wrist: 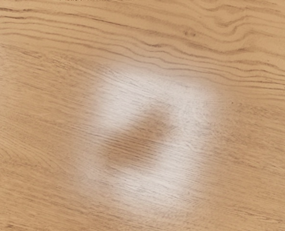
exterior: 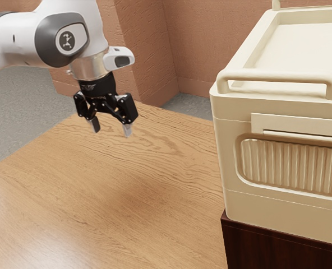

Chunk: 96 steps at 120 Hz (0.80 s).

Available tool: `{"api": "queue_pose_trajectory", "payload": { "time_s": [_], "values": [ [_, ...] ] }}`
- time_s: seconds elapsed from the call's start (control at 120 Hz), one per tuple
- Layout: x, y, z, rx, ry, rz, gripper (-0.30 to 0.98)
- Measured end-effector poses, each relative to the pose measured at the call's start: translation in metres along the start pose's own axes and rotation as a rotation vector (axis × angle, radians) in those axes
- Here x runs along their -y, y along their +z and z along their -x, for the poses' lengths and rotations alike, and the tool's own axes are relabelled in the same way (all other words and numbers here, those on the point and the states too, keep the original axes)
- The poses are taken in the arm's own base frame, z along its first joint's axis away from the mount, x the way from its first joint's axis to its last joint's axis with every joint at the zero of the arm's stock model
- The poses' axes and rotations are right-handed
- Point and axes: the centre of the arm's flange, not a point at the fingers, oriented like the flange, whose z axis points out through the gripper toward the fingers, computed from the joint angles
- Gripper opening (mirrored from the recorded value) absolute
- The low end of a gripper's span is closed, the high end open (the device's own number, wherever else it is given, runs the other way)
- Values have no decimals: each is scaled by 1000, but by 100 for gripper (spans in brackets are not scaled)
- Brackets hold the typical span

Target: Pull the drawer handle with one arm to open the drawer

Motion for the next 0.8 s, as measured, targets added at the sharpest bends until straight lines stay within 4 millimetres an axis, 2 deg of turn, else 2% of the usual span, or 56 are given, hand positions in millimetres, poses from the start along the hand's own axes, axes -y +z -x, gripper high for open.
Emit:
{"api": "queue_pose_trajectory", "payload": {
  "time_s": [0.267,0.383,0.5,0.6,0.8],
  "values": [
    [3,-1,-2,-8,37,14,69],
    [9,-62,9,-110,43,30,69],
    [-5,-85,20,-130,72,52,69],
    [-29,-84,21,-118,102,64,69],
    [-45,-57,9,-59,62,64,69]
  ]
}}
